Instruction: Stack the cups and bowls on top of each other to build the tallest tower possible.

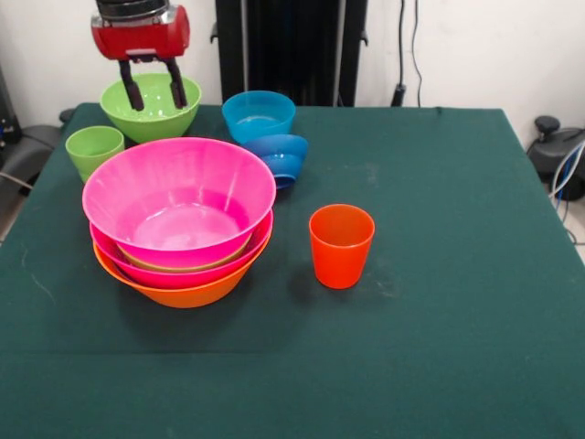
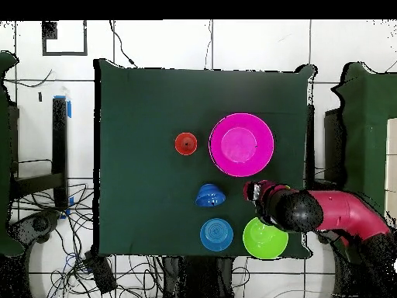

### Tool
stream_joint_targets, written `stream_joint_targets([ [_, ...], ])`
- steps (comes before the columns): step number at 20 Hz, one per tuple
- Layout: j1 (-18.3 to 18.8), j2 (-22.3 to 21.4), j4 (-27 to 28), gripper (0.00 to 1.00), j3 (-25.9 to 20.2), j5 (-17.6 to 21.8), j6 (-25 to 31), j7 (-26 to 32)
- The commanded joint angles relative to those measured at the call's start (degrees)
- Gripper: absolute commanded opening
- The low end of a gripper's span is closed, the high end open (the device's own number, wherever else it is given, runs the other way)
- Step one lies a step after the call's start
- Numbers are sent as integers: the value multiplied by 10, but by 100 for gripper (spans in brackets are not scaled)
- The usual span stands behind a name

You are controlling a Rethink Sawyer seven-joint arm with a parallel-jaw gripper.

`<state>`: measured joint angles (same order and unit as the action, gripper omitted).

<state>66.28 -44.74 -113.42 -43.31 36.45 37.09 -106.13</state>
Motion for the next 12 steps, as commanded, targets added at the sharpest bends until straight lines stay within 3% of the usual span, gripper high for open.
stream_joint_targets([
  [1, 0, -22, -66, 100, -28, -22, 78, 107],
  [12, 11, -45, -112, 100, -26, -28, 62, 76],
])
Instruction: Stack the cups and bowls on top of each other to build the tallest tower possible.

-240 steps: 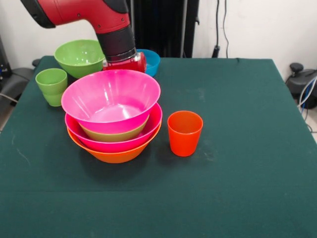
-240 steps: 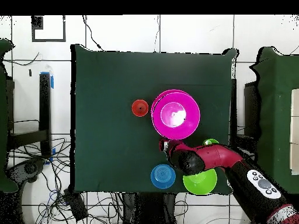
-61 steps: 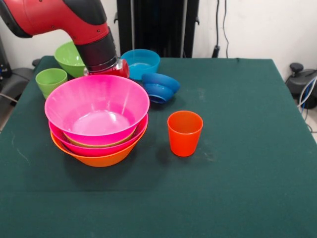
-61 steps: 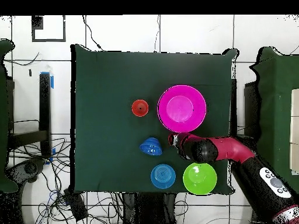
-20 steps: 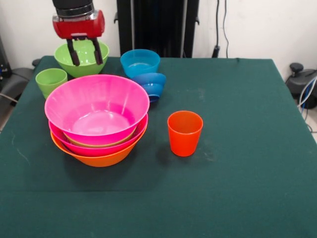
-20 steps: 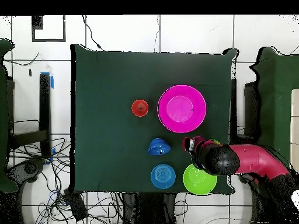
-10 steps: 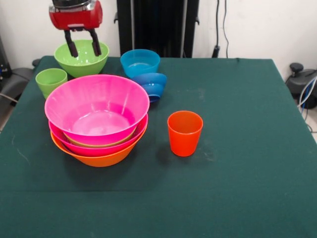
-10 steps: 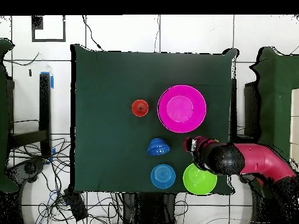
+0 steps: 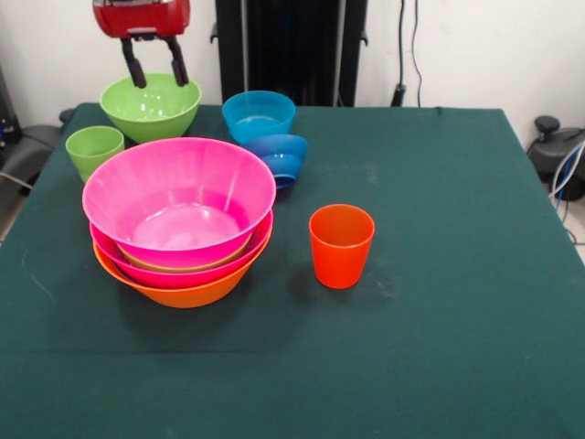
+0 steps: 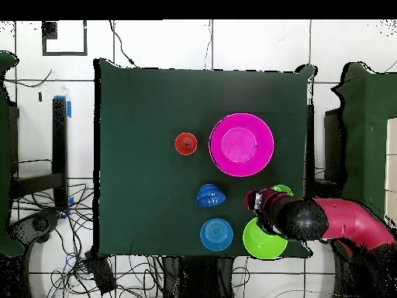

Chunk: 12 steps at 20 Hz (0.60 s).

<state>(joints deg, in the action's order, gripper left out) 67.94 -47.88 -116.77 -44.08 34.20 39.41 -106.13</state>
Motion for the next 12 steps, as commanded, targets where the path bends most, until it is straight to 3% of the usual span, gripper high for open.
stream_joint_targets([
  [1, -6, -14, -81, 100, -17, -5, 36, 73],
  [12, -39, 74, -48, 100, 30, 59, -44, 27],
])
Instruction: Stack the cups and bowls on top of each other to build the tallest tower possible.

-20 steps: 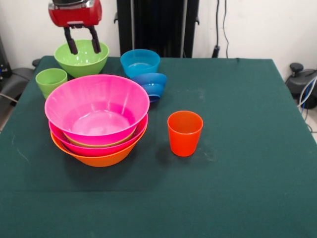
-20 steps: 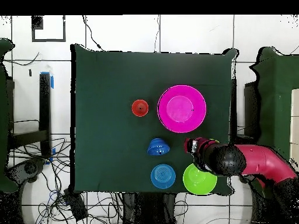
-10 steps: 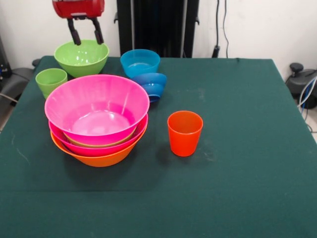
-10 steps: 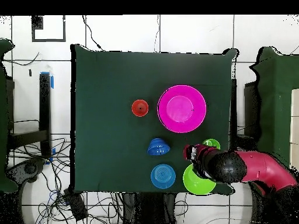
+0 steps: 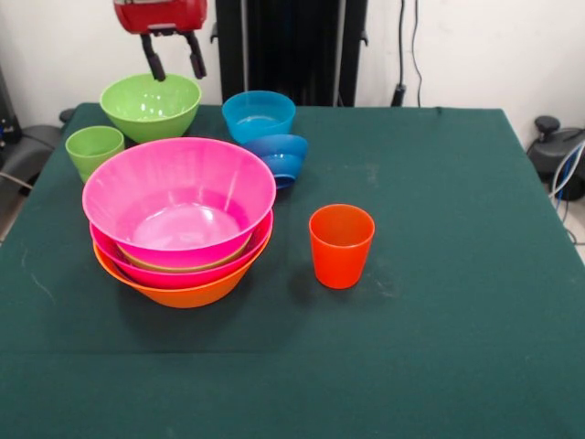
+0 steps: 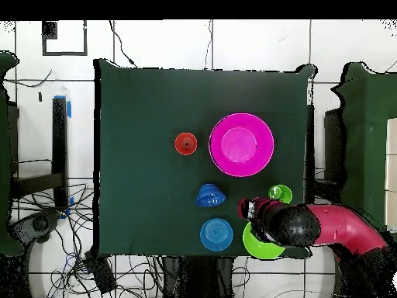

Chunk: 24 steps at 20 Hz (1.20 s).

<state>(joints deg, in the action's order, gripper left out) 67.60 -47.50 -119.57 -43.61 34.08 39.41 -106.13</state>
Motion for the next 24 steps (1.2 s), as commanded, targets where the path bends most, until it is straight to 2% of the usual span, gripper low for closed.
stream_joint_targets([
  [1, -36, 75, -16, 100, 28, 63, -47, 28],
  [12, -43, 128, 40, 100, 44, 104, -61, 35],
  [17, -39, 140, 53, 100, 44, 116, -60, 38],
  [19, -35, 137, 59, 100, 40, 114, -49, 47],
  [24, -21, 89, 53, 100, 27, 91, -5, 67],
])
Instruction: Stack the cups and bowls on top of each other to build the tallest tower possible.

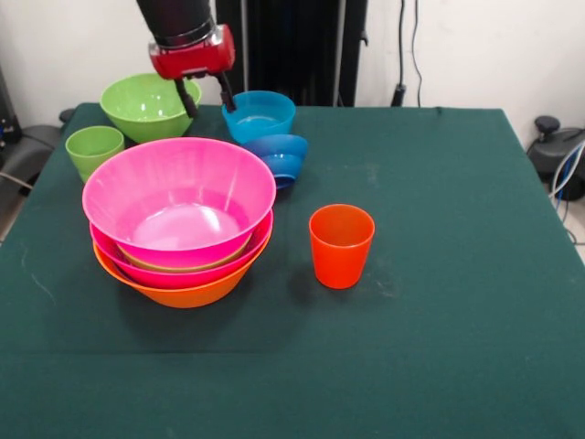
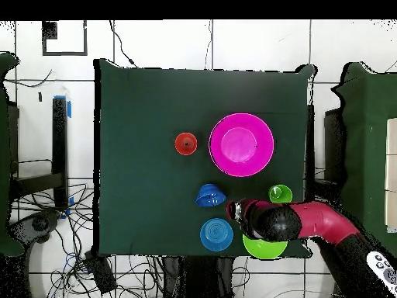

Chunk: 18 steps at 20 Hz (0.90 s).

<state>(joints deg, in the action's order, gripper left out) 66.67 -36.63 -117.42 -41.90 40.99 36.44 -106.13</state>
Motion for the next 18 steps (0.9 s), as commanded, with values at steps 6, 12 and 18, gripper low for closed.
stream_joint_targets([
  [6, -9, -76, 11, 100, 18, -2, 42, 38],
  [12, -2, -141, -22, 100, 12, -40, 56, 25],
  [18, -29, -121, -15, 100, 54, -25, 32, -23],
])
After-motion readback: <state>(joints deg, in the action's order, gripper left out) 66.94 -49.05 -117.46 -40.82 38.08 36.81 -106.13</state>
